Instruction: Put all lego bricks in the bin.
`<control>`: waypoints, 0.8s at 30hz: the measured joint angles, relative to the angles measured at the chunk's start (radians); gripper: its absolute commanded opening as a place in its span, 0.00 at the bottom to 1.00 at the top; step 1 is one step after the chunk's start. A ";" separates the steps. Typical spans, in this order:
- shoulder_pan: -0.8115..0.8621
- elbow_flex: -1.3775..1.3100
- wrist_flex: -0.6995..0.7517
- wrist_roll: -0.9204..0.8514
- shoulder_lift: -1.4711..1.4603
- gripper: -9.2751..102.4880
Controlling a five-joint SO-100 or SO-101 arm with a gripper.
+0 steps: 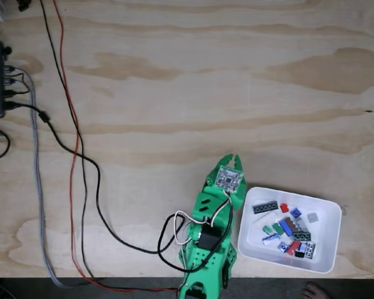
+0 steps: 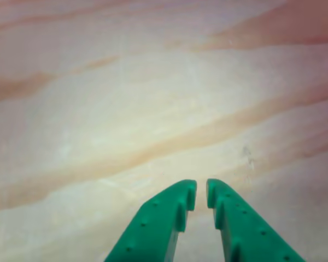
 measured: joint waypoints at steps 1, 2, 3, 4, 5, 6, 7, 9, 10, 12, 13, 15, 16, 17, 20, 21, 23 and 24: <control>-0.008 0.028 0.029 -0.008 0.023 0.08; -0.012 0.046 0.049 -0.011 0.035 0.08; -0.017 0.083 0.066 -0.012 0.049 0.08; -0.026 0.120 0.080 -0.012 0.049 0.08; -0.035 0.147 0.091 -0.012 0.044 0.08; -0.044 0.193 0.098 -0.012 0.066 0.08; -0.061 0.229 0.109 -0.012 0.060 0.08; -0.081 0.293 0.130 -0.015 0.064 0.08; -0.087 0.319 0.141 -0.015 0.061 0.09; -0.127 0.359 0.181 -0.003 0.058 0.11; -0.147 0.377 0.195 0.000 0.064 0.11; -0.181 0.391 0.196 0.048 0.067 0.19; -0.193 0.402 0.195 0.057 0.067 0.21; -0.198 0.405 0.195 0.063 0.069 0.21; -0.196 0.411 0.190 0.095 0.077 0.19; -0.196 0.416 0.187 0.103 0.077 0.18; -0.221 0.419 0.186 0.110 0.077 0.18; -0.229 0.419 0.186 0.112 0.077 0.18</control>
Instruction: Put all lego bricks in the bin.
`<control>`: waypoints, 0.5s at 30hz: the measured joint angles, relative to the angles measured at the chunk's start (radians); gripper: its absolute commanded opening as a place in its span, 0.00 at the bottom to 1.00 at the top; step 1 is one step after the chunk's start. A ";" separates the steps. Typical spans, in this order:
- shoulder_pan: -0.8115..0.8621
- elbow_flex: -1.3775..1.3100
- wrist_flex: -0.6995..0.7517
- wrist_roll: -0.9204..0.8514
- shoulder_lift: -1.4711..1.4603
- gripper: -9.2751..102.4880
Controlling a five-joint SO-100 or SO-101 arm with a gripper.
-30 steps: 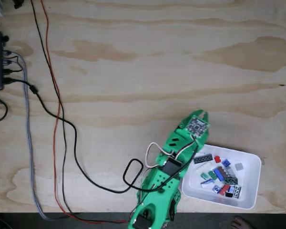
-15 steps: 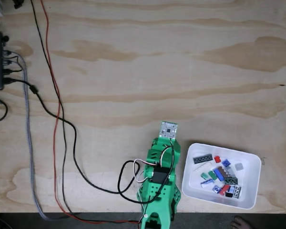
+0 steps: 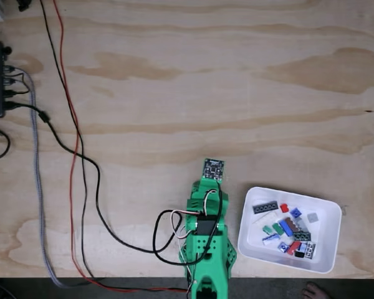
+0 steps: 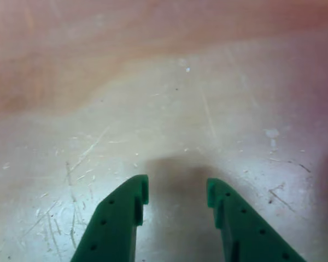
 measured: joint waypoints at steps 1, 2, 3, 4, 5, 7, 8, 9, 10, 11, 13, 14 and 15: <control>-0.003 0.000 -0.002 0.002 0.000 0.18; -0.003 0.000 -0.002 0.002 0.000 0.18; -0.003 0.000 -0.002 0.002 0.000 0.18; -0.006 0.000 -0.002 0.002 0.000 0.18; -0.009 0.000 -0.002 0.002 0.000 0.18; -0.005 0.000 -0.002 0.002 0.000 0.18; -0.005 0.000 -0.002 0.002 0.000 0.18; -0.006 0.000 -0.002 0.002 0.000 0.18; -0.008 0.000 -0.002 0.002 0.000 0.18; -0.008 0.000 -0.002 0.002 0.000 0.18; -0.008 0.000 -0.002 0.002 0.000 0.18; -0.008 0.000 -0.002 0.002 0.000 0.18; -0.008 0.000 -0.002 0.002 0.000 0.18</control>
